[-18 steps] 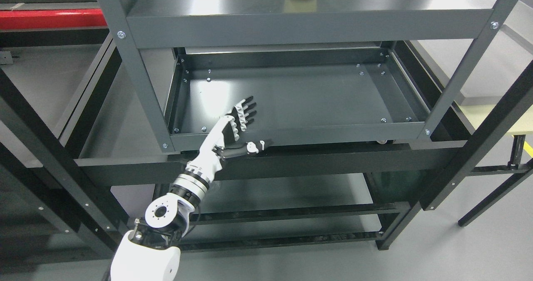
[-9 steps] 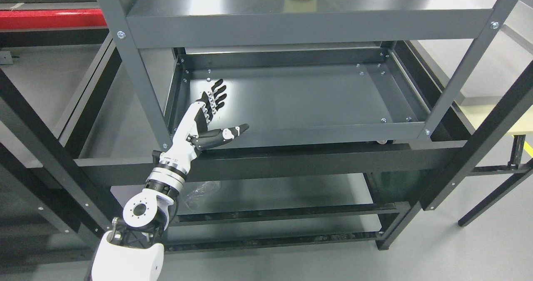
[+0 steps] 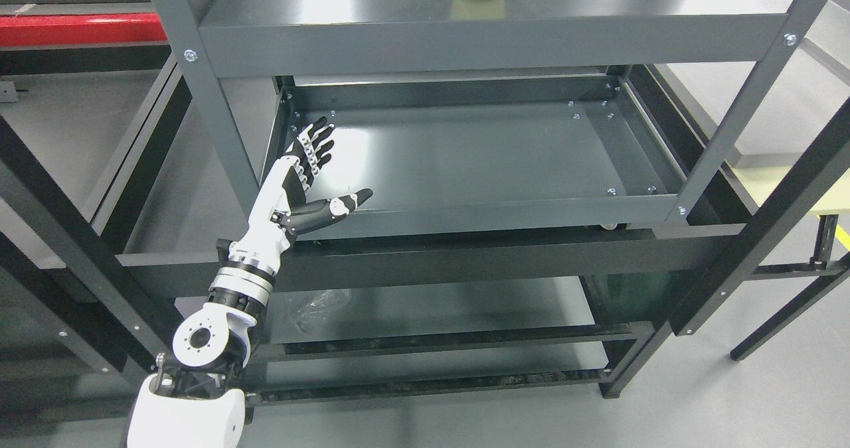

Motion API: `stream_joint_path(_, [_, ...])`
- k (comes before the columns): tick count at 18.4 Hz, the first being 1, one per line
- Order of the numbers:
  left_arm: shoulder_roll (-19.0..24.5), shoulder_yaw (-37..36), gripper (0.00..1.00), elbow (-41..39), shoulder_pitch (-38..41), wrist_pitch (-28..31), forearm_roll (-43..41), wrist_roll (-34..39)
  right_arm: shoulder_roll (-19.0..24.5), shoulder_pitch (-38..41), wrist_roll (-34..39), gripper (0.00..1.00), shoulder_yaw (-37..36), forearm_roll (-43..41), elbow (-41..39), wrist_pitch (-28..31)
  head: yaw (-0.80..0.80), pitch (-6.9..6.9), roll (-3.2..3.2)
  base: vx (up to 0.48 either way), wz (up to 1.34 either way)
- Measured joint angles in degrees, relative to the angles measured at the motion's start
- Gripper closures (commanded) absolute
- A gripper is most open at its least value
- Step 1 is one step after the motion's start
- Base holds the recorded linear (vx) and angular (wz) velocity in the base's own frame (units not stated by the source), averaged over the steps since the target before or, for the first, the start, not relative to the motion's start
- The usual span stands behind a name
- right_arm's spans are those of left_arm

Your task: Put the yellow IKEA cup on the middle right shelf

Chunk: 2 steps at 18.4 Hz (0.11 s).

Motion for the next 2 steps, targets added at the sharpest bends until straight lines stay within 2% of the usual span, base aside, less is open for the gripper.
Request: stream_joint_path(2, [0.0,0.5,0.01,-0.2,0.0,0.0,0.0,-0.1,0.0,0.0,0.0,0.01,0.0,0.0,0.0,0.0,0.00,0.00,0.00,0.023,0.00])
